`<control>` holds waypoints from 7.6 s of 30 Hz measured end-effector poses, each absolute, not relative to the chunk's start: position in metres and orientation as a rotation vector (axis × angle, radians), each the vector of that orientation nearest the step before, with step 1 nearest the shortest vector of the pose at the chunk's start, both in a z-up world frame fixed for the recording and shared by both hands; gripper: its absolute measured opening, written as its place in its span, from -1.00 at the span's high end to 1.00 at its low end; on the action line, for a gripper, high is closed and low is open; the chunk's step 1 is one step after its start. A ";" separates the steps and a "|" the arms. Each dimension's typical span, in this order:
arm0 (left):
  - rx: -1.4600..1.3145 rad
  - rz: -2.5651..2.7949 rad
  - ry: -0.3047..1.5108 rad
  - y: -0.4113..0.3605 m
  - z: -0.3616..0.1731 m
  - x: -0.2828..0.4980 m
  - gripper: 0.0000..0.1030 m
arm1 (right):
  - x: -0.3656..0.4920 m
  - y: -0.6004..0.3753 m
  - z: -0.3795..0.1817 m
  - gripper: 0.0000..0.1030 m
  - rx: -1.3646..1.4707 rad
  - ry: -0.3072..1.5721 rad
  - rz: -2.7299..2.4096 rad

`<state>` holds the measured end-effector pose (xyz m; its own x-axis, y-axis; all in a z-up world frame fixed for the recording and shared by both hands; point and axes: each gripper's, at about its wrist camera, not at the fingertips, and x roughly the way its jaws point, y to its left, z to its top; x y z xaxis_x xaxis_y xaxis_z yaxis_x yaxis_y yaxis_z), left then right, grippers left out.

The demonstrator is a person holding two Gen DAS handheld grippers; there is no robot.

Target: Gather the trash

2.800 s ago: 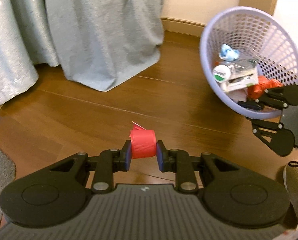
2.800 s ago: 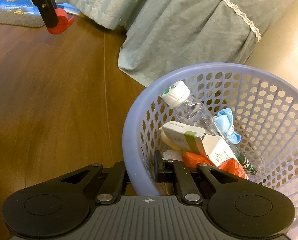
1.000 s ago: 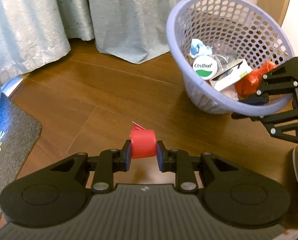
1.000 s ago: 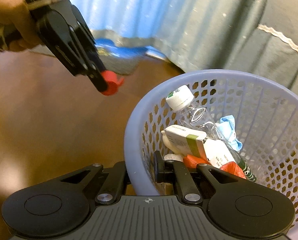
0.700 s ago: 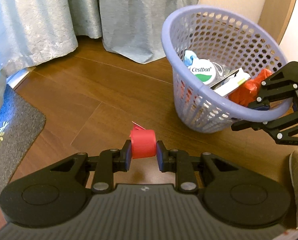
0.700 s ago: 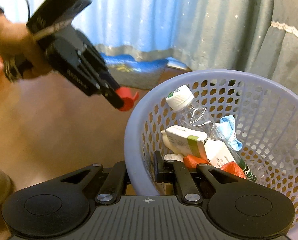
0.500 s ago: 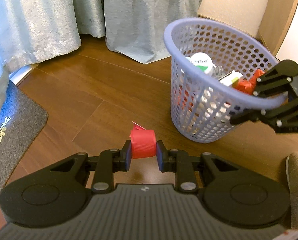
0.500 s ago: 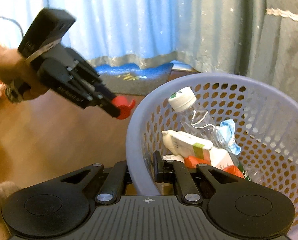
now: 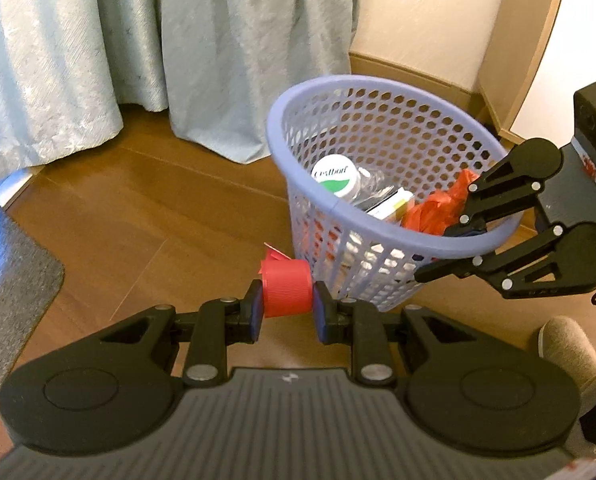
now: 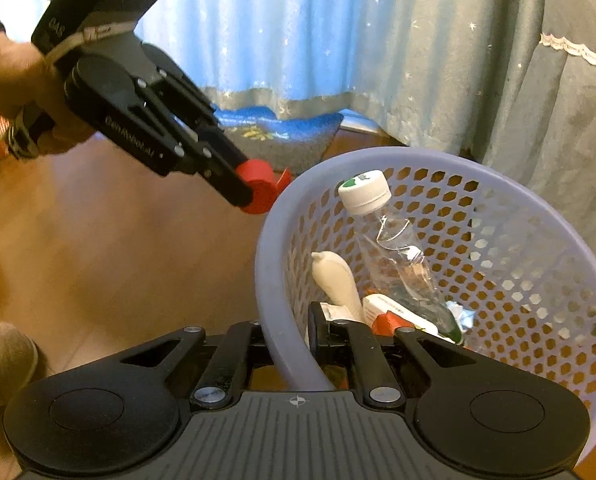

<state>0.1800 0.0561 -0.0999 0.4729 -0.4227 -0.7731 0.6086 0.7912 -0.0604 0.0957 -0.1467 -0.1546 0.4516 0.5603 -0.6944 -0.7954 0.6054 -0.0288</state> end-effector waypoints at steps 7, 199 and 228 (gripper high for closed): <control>0.223 -0.660 0.869 0.062 -0.102 0.181 0.59 | 0.089 -0.156 -0.151 -0.12 -0.408 0.701 0.889; -0.076 -0.047 0.941 0.037 0.069 -0.046 -0.97 | -0.051 -0.172 0.037 -0.12 -0.042 0.941 0.197; -0.074 -0.036 0.991 0.032 0.048 -0.036 -0.98 | -0.042 -0.164 0.018 -0.12 -0.042 0.988 0.200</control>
<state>-0.0359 0.0319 0.0480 0.5479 -0.0644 -0.8341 -0.0030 0.9969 -0.0789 -0.0422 -0.1643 0.0181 0.5334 0.1484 -0.8328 -0.1866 0.9809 0.0552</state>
